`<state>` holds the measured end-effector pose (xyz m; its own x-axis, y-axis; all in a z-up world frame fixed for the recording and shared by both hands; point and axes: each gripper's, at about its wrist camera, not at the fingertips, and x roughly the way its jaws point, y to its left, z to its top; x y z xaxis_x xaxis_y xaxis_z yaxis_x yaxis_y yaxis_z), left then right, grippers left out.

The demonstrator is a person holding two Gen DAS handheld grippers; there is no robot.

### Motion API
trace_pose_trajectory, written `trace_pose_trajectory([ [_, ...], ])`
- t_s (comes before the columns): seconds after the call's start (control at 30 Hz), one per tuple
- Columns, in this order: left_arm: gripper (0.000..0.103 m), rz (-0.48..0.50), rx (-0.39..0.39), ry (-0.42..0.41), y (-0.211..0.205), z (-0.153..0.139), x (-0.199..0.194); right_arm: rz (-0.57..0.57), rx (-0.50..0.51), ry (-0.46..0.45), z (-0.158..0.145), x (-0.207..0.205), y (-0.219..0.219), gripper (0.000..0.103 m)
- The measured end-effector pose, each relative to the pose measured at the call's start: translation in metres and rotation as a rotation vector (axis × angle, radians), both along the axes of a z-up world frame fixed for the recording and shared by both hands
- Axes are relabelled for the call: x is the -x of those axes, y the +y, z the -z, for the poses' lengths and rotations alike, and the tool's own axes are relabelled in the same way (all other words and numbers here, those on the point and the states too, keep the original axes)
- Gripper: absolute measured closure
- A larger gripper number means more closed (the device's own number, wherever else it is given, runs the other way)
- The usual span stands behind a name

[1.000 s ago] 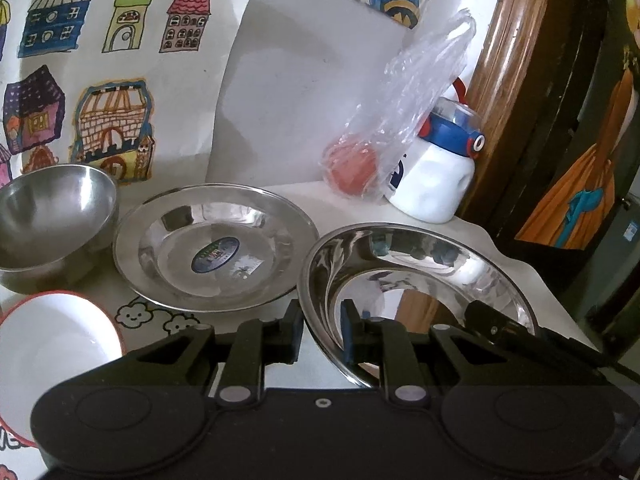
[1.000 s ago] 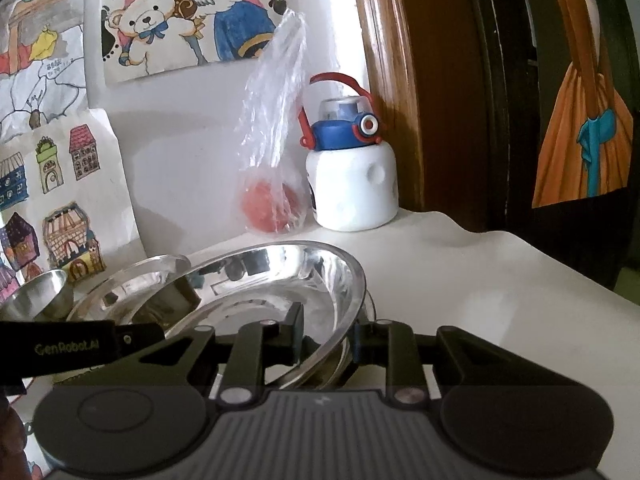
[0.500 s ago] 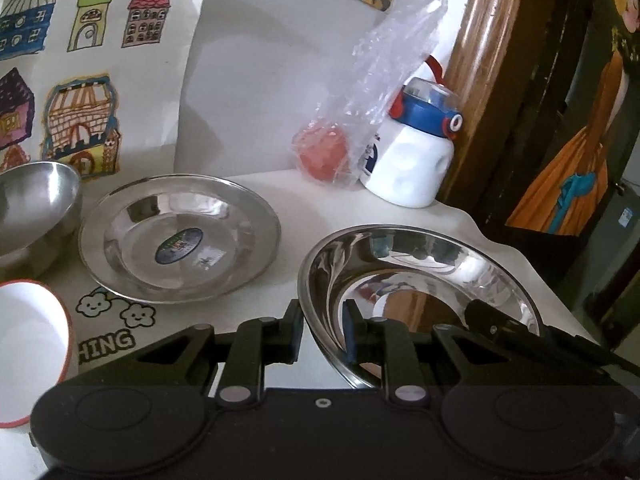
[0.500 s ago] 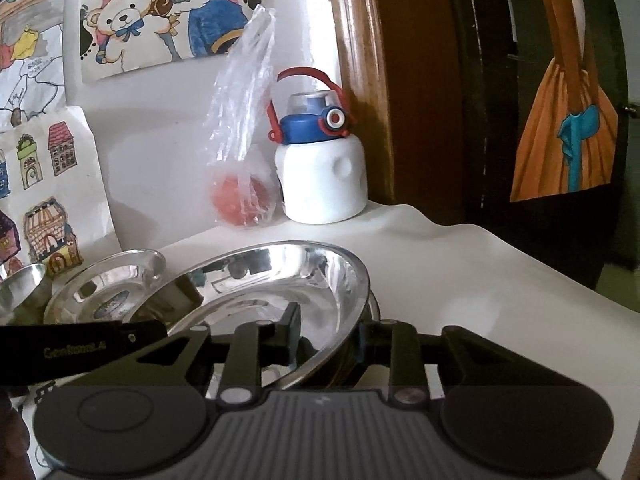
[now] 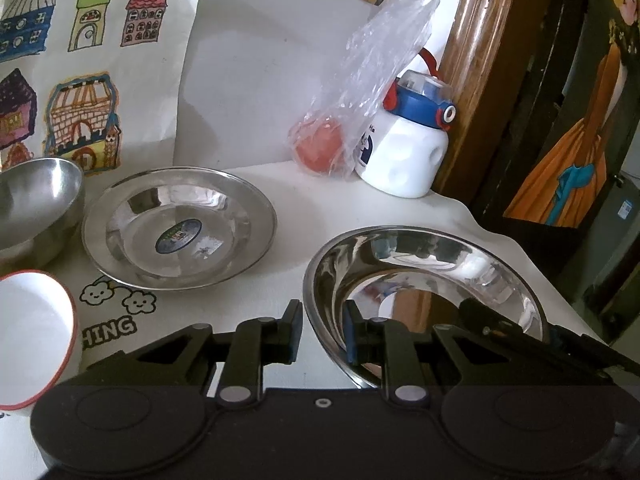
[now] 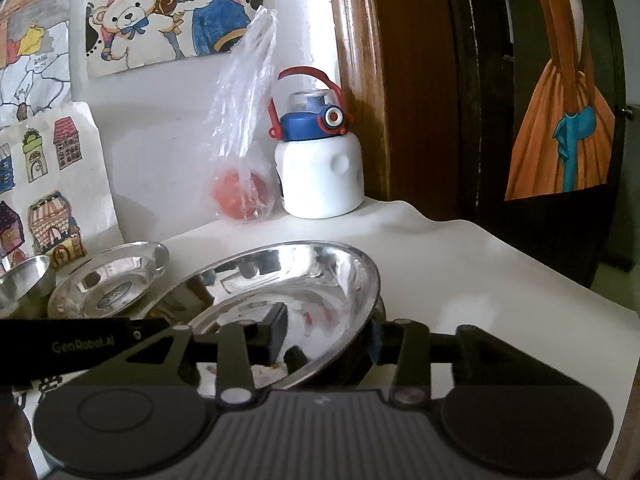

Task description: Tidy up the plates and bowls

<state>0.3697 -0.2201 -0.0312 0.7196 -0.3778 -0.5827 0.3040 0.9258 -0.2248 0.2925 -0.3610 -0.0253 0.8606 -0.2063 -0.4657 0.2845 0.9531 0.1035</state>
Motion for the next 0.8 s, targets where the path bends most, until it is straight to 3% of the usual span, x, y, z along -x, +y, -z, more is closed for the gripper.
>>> trace_pose_trajectory([
  [0.43, 0.056, -0.049, 0.063, 0.01, 0.035, -0.018, 0.017, 0.002, 0.042, 0.016, -0.012, 0.019, 0.011, 0.018],
  [0.5, 0.047, -0.054, 0.072, 0.001, 0.041, -0.024, 0.023, 0.004, 0.049, 0.012, -0.017, 0.026, 0.014, 0.013],
  [0.57, 0.03, -0.058, 0.08, -0.02, 0.047, -0.031, 0.032, 0.007, 0.052, -0.011, -0.025, 0.036, 0.017, 0.005],
  [0.6, 0.026, -0.06, 0.081, -0.037, 0.05, -0.036, 0.037, 0.013, 0.055, -0.027, -0.03, 0.043, 0.02, 0.0],
  [0.67, 0.014, -0.064, 0.086, -0.07, 0.056, -0.045, 0.047, 0.021, 0.061, -0.057, -0.038, 0.052, 0.024, 0.0],
  [0.8, 0.001, -0.082, 0.1, -0.131, 0.071, -0.063, 0.064, 0.043, 0.068, -0.104, -0.055, 0.069, 0.033, 0.0],
])
